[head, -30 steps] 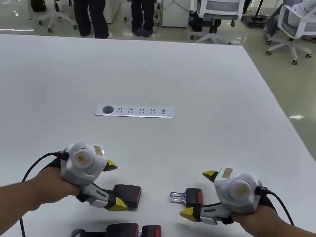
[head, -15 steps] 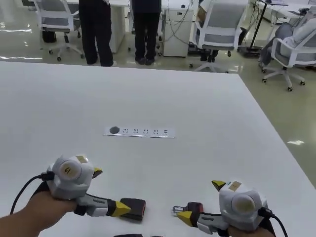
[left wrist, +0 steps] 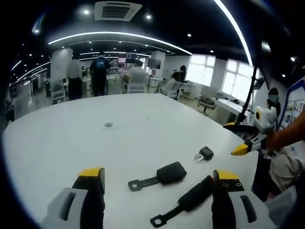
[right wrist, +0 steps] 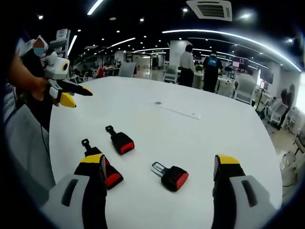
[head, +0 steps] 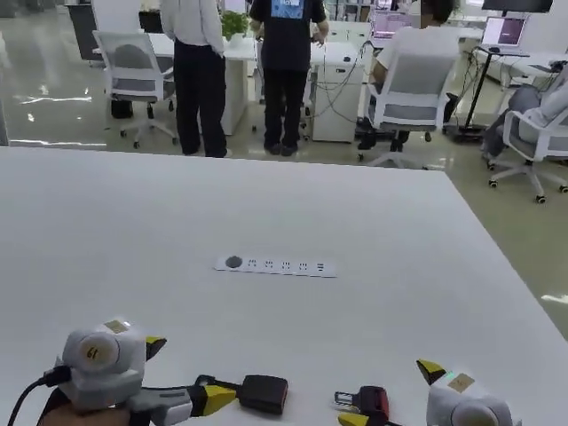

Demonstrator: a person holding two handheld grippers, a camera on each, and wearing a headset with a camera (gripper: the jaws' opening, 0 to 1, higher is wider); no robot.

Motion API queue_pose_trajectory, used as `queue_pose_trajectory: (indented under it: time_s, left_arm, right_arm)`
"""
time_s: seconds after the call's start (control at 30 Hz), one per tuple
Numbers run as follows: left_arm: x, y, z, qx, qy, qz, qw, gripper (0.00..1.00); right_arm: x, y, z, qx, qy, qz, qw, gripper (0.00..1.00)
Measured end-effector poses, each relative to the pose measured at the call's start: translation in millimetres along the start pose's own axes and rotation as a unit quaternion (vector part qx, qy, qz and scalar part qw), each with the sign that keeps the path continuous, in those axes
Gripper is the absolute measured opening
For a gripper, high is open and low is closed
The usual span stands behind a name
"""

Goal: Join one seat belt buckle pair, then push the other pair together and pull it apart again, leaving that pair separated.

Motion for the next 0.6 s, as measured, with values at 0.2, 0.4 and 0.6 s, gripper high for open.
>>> queue_pose_trajectory:
  time_s: [0.2, 0.4, 0.6]
  left_arm:
    - [12.6, 28.5, 2.9, -0.009, -0.002, -0.011, 0.9999, 1.00]
    - [24.9, 49.0, 1.7, -0.011, 0.000, -0.017, 0.9998, 1.00]
    - [38.6, 65.6, -4.9, -0.019, 0.003, -0.015, 0.9997, 1.00]
  right_arm:
    - [-9.1, 19.4, 17.2, 0.015, -0.014, -0.016, 0.9997, 0.97]
    - [-6.2, 34.8, 22.6, 0.028, -0.021, -0.019, 0.9992, 0.99]
    - [2.1, 49.9, 26.2, 0.040, -0.028, -0.016, 0.9987, 0.99]
Point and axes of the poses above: the centre of the closed fingertips' face, and the gripper's own axes: y roughly backward along the fingers, z roughly to its left, x roughly out of its underside, the point moved 7 cm from there along y, roughly backward along the fingers, and after that the axes turned 14 degrees about y, right-handed, at the moved point
